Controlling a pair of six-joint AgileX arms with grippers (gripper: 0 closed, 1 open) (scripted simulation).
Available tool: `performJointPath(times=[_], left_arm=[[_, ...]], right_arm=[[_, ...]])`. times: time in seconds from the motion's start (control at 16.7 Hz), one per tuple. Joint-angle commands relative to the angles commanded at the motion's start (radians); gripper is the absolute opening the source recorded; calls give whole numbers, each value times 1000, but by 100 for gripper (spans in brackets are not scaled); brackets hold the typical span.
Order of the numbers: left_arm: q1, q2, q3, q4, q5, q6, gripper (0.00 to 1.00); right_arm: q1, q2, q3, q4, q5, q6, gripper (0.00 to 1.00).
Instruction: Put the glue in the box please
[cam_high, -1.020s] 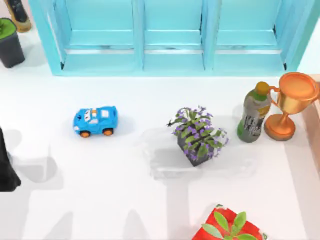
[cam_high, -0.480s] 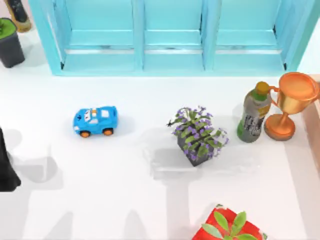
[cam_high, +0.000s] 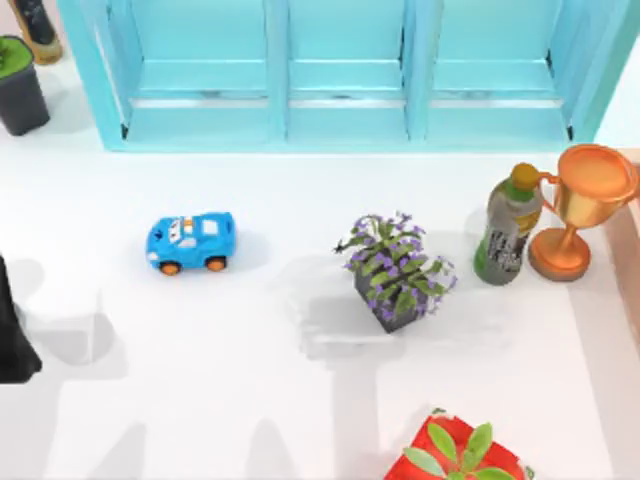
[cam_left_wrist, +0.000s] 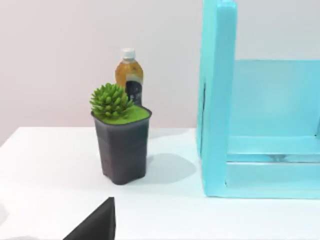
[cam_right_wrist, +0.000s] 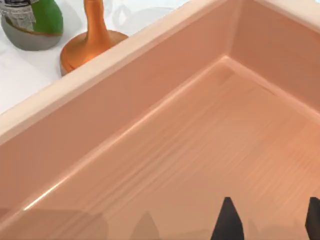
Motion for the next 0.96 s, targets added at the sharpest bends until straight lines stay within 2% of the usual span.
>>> performJointPath(times=[0.6,0.96], left_arm=[[0,0,0,0,0,0,100],[0,0,0,0,0,0,100]], right_arm=[[0,0,0,0,0,0,98],[0,0,0,0,0,0,100]])
